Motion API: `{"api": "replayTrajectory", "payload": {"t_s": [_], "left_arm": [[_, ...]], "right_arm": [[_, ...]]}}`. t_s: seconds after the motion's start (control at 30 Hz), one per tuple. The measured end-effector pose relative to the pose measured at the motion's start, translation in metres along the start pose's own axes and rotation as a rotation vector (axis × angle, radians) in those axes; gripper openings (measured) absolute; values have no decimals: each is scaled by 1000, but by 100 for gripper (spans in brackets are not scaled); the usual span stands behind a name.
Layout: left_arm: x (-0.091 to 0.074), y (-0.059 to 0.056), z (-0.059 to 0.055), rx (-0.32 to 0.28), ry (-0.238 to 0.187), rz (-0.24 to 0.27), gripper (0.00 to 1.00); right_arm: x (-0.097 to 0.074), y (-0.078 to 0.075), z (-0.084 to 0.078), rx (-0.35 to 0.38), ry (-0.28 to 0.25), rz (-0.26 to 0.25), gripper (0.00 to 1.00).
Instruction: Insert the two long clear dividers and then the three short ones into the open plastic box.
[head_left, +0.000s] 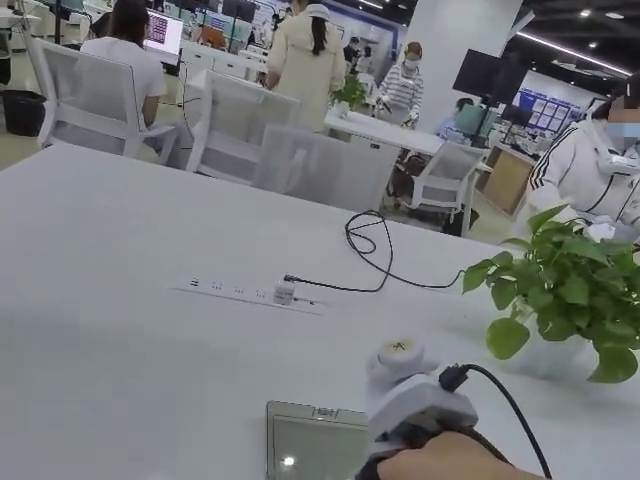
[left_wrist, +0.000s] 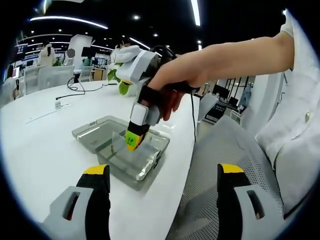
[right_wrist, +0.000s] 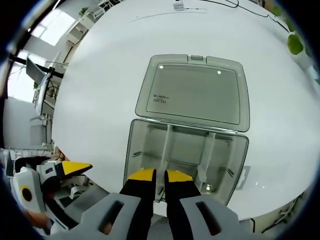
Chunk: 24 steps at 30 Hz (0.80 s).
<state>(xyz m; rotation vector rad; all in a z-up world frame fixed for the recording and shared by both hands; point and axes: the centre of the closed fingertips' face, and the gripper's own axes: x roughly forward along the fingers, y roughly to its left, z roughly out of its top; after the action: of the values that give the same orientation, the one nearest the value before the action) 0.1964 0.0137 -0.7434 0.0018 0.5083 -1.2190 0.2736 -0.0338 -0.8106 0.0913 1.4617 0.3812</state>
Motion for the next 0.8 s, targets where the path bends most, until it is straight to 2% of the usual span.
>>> {"api": "replayTrajectory", "payload": {"t_s": [0.37, 0.57, 0.8], "left_arm": [[-1, 3, -7, -2, 22, 10, 94], [1, 2, -12, -1, 45, 10, 97], [-1, 2, -6, -4, 50, 30, 96]], "right_arm": [[14, -4, -1, -24, -12, 0, 9], [14, -3, -1, -48, -36, 40, 10], [8, -2, 2, -13, -90, 107, 17]]}}
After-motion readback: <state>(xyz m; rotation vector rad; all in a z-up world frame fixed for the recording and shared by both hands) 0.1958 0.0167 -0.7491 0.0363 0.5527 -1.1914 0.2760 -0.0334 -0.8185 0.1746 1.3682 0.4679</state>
